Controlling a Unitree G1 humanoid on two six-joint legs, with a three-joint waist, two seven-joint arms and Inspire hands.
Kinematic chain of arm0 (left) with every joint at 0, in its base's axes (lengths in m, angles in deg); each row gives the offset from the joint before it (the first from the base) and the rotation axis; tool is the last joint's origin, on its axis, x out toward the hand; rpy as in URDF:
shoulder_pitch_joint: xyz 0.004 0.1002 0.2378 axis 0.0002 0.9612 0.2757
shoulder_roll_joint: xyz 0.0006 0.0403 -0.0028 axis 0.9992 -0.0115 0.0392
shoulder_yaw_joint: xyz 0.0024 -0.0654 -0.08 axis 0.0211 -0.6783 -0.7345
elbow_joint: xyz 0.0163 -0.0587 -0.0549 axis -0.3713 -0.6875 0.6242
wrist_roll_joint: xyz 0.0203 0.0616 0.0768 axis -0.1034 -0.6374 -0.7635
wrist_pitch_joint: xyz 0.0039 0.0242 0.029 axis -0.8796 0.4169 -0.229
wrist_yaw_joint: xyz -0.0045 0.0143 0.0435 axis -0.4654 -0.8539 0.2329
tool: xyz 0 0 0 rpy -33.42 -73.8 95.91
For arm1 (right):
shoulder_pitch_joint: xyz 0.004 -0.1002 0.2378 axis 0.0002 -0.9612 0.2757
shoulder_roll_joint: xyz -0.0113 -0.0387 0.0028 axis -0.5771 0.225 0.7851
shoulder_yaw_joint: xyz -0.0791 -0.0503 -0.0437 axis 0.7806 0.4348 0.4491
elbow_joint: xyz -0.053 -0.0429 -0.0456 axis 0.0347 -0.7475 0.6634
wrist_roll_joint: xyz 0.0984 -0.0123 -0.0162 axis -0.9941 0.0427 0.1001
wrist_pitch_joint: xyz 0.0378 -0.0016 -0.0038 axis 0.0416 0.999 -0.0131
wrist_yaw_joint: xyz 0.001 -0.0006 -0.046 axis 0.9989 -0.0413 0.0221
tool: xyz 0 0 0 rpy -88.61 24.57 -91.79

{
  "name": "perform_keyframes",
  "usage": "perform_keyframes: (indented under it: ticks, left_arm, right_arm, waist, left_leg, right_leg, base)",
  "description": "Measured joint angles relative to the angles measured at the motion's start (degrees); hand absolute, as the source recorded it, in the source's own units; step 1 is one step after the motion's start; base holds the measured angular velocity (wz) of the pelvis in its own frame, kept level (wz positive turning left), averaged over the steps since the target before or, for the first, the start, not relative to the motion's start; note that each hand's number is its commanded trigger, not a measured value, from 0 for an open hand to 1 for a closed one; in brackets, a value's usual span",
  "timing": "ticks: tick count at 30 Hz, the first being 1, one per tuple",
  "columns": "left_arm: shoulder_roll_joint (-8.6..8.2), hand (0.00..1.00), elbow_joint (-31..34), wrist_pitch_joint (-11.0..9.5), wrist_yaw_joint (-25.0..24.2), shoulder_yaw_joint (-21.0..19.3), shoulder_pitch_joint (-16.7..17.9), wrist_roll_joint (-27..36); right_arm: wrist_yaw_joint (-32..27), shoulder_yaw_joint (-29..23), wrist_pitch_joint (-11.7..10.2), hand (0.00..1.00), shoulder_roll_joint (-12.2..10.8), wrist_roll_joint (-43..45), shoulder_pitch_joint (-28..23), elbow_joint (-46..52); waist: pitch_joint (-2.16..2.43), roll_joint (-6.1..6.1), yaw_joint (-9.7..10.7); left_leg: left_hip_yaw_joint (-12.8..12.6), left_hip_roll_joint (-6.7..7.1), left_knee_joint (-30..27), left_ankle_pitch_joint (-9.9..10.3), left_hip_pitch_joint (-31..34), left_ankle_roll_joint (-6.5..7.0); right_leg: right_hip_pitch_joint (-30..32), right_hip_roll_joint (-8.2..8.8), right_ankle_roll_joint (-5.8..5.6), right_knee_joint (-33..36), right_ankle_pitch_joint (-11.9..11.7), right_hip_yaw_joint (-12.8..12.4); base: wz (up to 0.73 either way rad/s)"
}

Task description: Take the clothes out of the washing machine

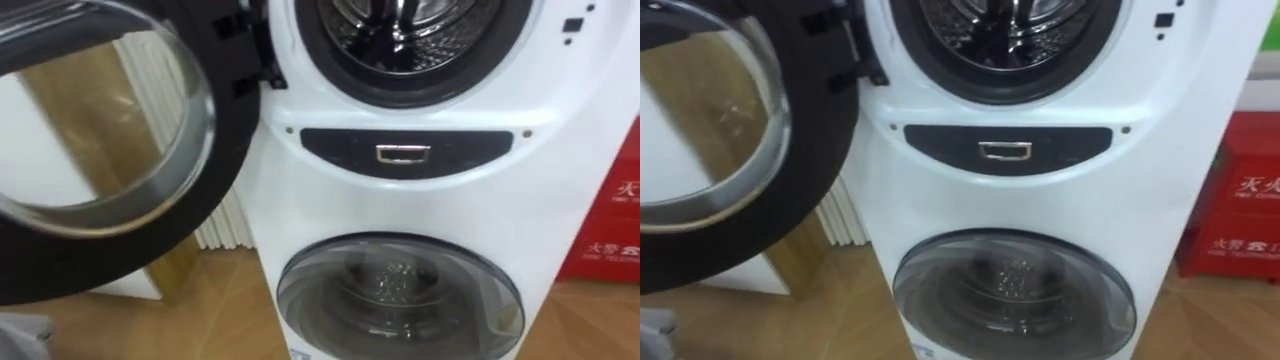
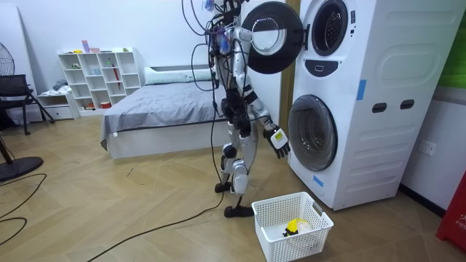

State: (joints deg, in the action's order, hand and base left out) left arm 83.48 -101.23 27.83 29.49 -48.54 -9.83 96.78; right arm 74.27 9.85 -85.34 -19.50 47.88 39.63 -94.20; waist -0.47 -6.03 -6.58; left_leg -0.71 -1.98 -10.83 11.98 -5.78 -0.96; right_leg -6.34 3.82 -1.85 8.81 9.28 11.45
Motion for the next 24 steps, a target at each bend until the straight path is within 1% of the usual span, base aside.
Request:
perform_keyframes:
  ticks: [1, 2, 3, 4, 5, 6, 7, 8, 9, 10, 11, 12, 13, 14, 15, 16, 17, 18, 19, 20, 21, 22, 23, 24]
  left_arm:
    - [-0.10, 0.00, 2.64, 0.74, 0.29, 0.13, 0.00, -0.01]
    - [-0.69, 0.00, 5.42, 0.97, 0.65, 0.34, -0.08, -0.01]
    - [-1.24, 0.00, 6.76, 1.01, 0.84, 0.42, -0.09, -0.02]
    - [-2.32, 0.00, 8.80, 1.03, 1.01, 0.43, -0.09, -0.25]
    - [-3.71, 0.00, 10.74, 1.10, 1.01, 0.59, -0.10, -1.87]
    - [-4.42, 0.00, 11.66, 1.15, 1.01, 0.60, -0.10, -2.29]
    - [-5.74, 0.00, 13.47, 1.33, 1.01, 0.72, -0.10, -2.29]
    - [-6.60, 0.00, 14.57, 1.48, 1.01, 0.77, -0.10, -2.30]
    - [-8.50, 0.00, 17.32, 1.72, 1.02, 0.84, -0.10, -2.32]
    - [-10.68, 0.00, 20.92, 2.14, 1.02, 1.49, -0.04, -3.69]
    - [-13.08, 0.00, 24.83, 2.26, 1.01, 2.51, 0.04, -5.16]
    - [-14.39, 0.00, 26.55, 2.25, 0.99, 3.25, 0.08, -5.66]
    - [-16.43, 0.00, 29.77, 2.14, 0.76, 4.71, 0.64, -6.01]
    - [-17.94, 0.00, 31.54, 1.44, -0.46, 6.20, 1.27, -6.27]
    - [-18.46, 0.00, 32.44, 1.21, -1.13, 7.02, 1.96, -6.71]
    - [-19.36, 0.00, 34.47, 0.66, -2.61, 9.11, 3.91, -6.82]
    - [-20.15, 0.00, 35.06, -0.26, -4.90, 12.41, 5.80, -8.01]
    - [-20.43, 0.00, 34.91, -0.24, -6.26, 14.59, 6.51, -8.48]
    - [-21.93, 0.00, 34.24, 0.04, -10.66, 19.82, 7.60, -8.37]
    - [-23.59, 0.00, 32.52, 0.52, -13.49, 25.98, 7.90, -8.68]
    - [-24.60, 0.00, 31.53, 0.75, -14.97, 28.32, 7.88, -8.65]
    - [-25.72, 0.00, 29.78, 1.28, -17.89, 31.90, 7.88, -7.98]
    - [-25.76, 0.00, 28.75, 1.49, -19.25, 33.53, 7.87, -7.37]
    - [-25.65, 0.00, 26.52, 1.76, -21.75, 35.75, 7.84, -6.26]
  right_arm:
    - [-0.02, 0.59, 0.00, 0.00, 0.02, -0.70, 0.01, 0.03]
    - [-0.10, 1.62, 0.00, 0.00, 0.10, -0.73, 0.01, 0.00]
    - [-0.11, 1.82, -0.01, 0.00, 0.08, -0.73, 0.07, -0.08]
    - [-0.01, 2.25, -0.06, 0.00, 0.03, -0.50, 0.55, -0.50]
    - [0.07, 2.81, -0.10, 0.00, 0.00, -0.06, 1.32, -1.37]
    - [0.10, 3.03, -0.09, 0.00, -0.02, 0.11, 2.05, -2.27]
    - [0.07, 3.80, 0.02, 0.00, -0.01, 0.11, 3.39, -3.63]
    - [0.08, 4.03, 0.02, 0.00, -0.02, 0.17, 3.90, -4.10]
    - [-0.03, 4.65, 0.02, 0.00, 0.08, 0.16, 4.43, -4.18]
    - [0.00, 5.00, -0.01, 0.00, 0.08, 0.19, 4.68, -4.20]
    - [0.11, 5.12, 0.01, 0.00, 0.11, 0.20, 4.74, -4.30]
    - [0.16, 5.12, 0.14, 0.00, 0.20, 0.16, 4.77, -4.33]
    - [0.37, 5.11, 0.96, 0.00, 0.40, -0.01, 4.94, -3.78]
    - [0.44, 5.09, 1.61, 0.00, 0.35, -0.08, 4.86, -2.74]
    - [0.49, 5.12, 2.02, 0.00, 0.27, -0.19, 4.86, -2.09]
    - [0.51, 5.30, 2.50, 0.00, 0.01, -0.41, 5.24, -1.38]
    - [0.50, 6.19, 2.57, 0.00, 0.00, -0.89, 5.81, -1.45]
    - [0.67, 6.48, 2.61, 0.00, -0.05, -0.98, 6.18, -1.64]
    - [0.51, 7.32, 2.73, 0.00, -0.14, -1.88, 6.66, -1.65]
    - [0.32, 8.27, 3.11, 0.00, -0.30, -2.29, 7.16, -1.63]
    - [0.31, 8.59, 3.32, 0.00, -0.45, -2.26, 7.66, -1.60]
    - [0.31, 9.55, 3.70, 0.00, -1.04, -1.95, 8.36, -1.03]
    - [0.32, 10.18, 3.80, 0.00, -1.54, -1.93, 8.42, -0.58]
    - [0.55, 11.40, 4.13, 0.00, -2.41, -1.51, 8.22, 0.55]
  waist:
    - [-0.08, 0.15, 0.20]
    - [-0.17, 0.30, 0.57]
    - [-0.22, 0.39, 0.57]
    - [-0.25, 0.43, 0.57]
    - [-0.27, 0.44, 0.59]
    - [-0.30, 0.48, 0.58]
    - [-0.36, 0.56, 0.63]
    - [-0.39, 0.60, 0.87]
    - [-0.53, 0.87, 1.98]
    - [-0.79, 1.40, 2.74]
    - [-0.92, 2.17, 3.70]
    - [-0.91, 2.55, 3.94]
    - [-0.92, 2.91, 4.37]
    - [-0.91, 2.97, 4.85]
    - [-0.83, 2.94, 4.89]
    - [-0.80, 2.90, 4.94]
    - [-0.83, 3.13, 5.39]
    - [-0.77, 3.23, 6.12]
    - [-0.45, 3.51, 8.11]
    - [-0.12, 3.75, 9.65]
    - [-0.10, 3.69, 10.16]
    - [0.01, 3.46, 11.06]
    - [0.05, 3.46, 11.43]
    - [0.22, 3.76, 12.02]
  left_leg:
    - [0.78, 0.30, -0.40, -0.09, 0.62, 0.16]
    - [1.59, 0.69, -0.63, -0.30, 1.18, 0.42]
    - [1.79, 0.91, -0.47, -0.53, 1.20, 0.56]
    - [2.16, 1.32, -0.21, -0.91, 1.20, 0.82]
    - [2.38, 1.72, 0.03, -1.26, 1.25, 1.10]
    - [2.42, 1.87, 0.11, -1.34, 1.31, 1.20]
    - [2.49, 2.15, 0.06, -1.53, 1.55, 1.47]
    - [2.70, 2.34, -0.11, -1.61, 1.78, 1.60]
    - [3.32, 2.79, -0.56, -1.84, 2.63, 1.86]
    - [2.26, 2.81, -0.47, -2.32, 2.88, 1.62]
    - [0.56, 2.74, -0.07, -3.30, 3.11, 1.53]
    - [-0.86, 2.61, 0.41, -3.76, 3.17, 1.61]
    - [-3.45, 2.42, 1.29, -4.81, 3.29, 1.70]
    - [-5.88, 2.18, 1.44, -5.28, 3.49, 1.81]
    - [-7.42, 1.98, 1.42, -5.29, 3.60, 1.81]
    - [-10.15, 1.66, 1.32, -5.28, 3.97, 1.86]
    - [-13.56, 1.02, 1.28, -5.29, 4.21, 1.86]
    - [-15.14, 0.54, 1.22, -5.30, 4.31, 1.85]
    - [-18.28, 0.30, 1.08, -5.30, 4.57, 1.85]
    - [-20.88, -0.18, 1.19, -5.36, 4.74, 1.75]
    - [-21.96, -0.35, 1.19, -5.45, 4.84, 1.61]
    - [-23.55, -0.79, 1.21, -5.57, 5.54, 1.41]
    - [-24.73, -1.28, 1.23, -5.54, 5.59, 1.46]
    - [-27.65, -2.35, 1.19, -5.39, 5.55, 1.71]
  right_leg:
    - [0.07, 0.12, -0.08, -0.16, -0.11, 0.05]
    - [0.06, 0.34, -0.22, -0.19, -0.25, 0.08]
    - [0.06, 0.52, -0.32, -0.16, -0.31, 0.10]
    - [0.07, 0.88, -0.50, -0.14, -0.41, 0.12]
    - [0.21, 1.24, -0.73, -0.01, -0.54, -0.12]
    - [0.29, 1.36, -0.89, 0.01, -0.63, -0.35]
    - [0.39, 1.63, -1.10, -0.07, -0.83, -0.43]
    - [0.39, 1.77, -1.22, -0.17, -0.93, -0.39]
    - [0.38, 2.12, -1.49, -0.13, -1.04, -0.55]
    - [0.42, 2.40, -1.84, -0.17, -1.18, -1.32]
    - [0.58, 2.70, -2.21, -0.12, -1.14, -2.46]
    - [0.83, 2.93, -2.59, -0.05, -1.05, -3.10]
    - [1.38, 3.26, -3.15, -0.05, -1.20, -4.23]
    - [1.82, 3.31, -3.31, -0.06, -1.60, -5.59]
    - [2.18, 3.37, -3.34, -0.03, -1.80, -6.45]
    - [2.86, 3.90, -3.36, -0.07, -2.21, -6.83]
    - [3.40, 4.57, -3.60, -0.10, -2.70, -6.85]
    - [3.49, 4.91, -3.78, -0.13, -2.81, -6.85]
    - [3.59, 5.35, -3.85, -0.19, -2.82, -7.16]
    - [4.31, 5.89, -3.86, -0.18, -2.80, -7.85]
    - [4.87, 6.09, -3.84, -0.19, -2.79, -8.22]
    - [6.27, 6.30, -3.64, -0.08, -2.78, -8.36]
    - [6.86, 6.24, -3.37, 0.09, -2.81, -8.18]
    - [7.60, 5.81, -2.94, 2.26, -2.75, -7.48]
  base:
    - [0.34]
    - [0.37]
    - [0.32]
    - [0.21]
    - [0.15]
    - [0.10]
    - [0.07]
    - [0.28]
    - [0.46]
    - [0.70]
    - [0.59]
    - [0.52]
    - [0.33]
    - [0.20]
    - [-0.05]
    - [-0.20]
    - [-0.15]
    - [0.04]
    - [0.12]
    - [0.00]
    - [-0.48]
    - [-0.71]
    - [-1.03]
    - [-0.94]
